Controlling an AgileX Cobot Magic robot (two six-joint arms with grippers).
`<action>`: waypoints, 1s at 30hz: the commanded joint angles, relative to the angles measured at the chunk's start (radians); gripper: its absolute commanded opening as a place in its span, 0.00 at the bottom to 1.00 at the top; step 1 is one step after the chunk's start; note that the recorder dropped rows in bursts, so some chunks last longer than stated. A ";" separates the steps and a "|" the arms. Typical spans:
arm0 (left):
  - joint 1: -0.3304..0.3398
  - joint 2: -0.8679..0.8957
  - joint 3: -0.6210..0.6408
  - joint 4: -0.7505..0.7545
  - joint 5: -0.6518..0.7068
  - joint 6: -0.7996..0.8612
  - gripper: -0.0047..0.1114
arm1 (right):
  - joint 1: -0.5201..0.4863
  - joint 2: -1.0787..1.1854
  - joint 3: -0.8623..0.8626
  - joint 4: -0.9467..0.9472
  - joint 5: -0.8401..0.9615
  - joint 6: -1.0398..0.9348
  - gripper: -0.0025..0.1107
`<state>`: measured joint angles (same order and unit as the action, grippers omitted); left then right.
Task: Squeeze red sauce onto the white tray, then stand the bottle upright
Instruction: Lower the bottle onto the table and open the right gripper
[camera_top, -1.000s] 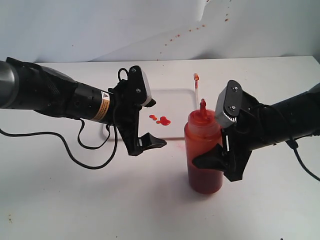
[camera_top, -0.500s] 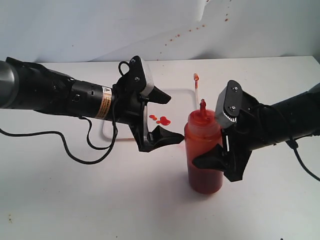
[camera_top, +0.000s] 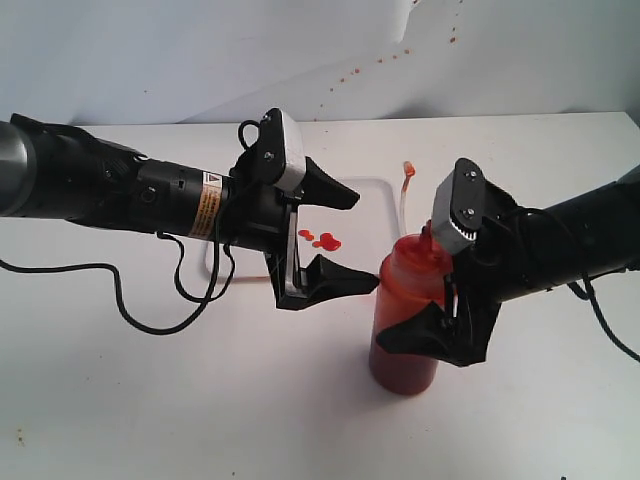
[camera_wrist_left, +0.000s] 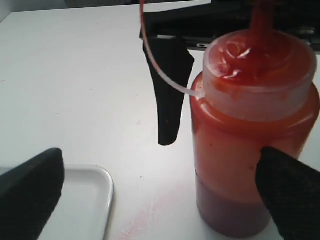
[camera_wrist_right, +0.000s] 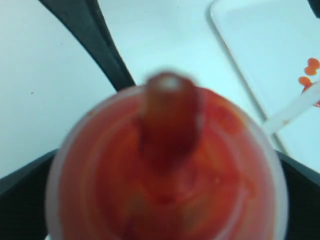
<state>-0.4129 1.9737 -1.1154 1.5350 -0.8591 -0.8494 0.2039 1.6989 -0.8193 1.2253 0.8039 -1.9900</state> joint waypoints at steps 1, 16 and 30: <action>-0.005 -0.013 0.005 -0.023 -0.008 -0.003 0.88 | -0.003 -0.005 -0.003 -0.003 0.027 0.009 0.85; -0.005 -0.013 0.005 -0.023 -0.008 -0.003 0.88 | -0.003 -0.074 -0.003 -0.089 0.050 0.061 0.83; -0.005 -0.013 0.005 -0.023 -0.008 -0.003 0.88 | -0.003 -0.252 -0.003 -0.069 -0.014 0.068 0.83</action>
<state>-0.4129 1.9737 -1.1154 1.5285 -0.8632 -0.8494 0.2039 1.4705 -0.8193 1.1298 0.8273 -1.9261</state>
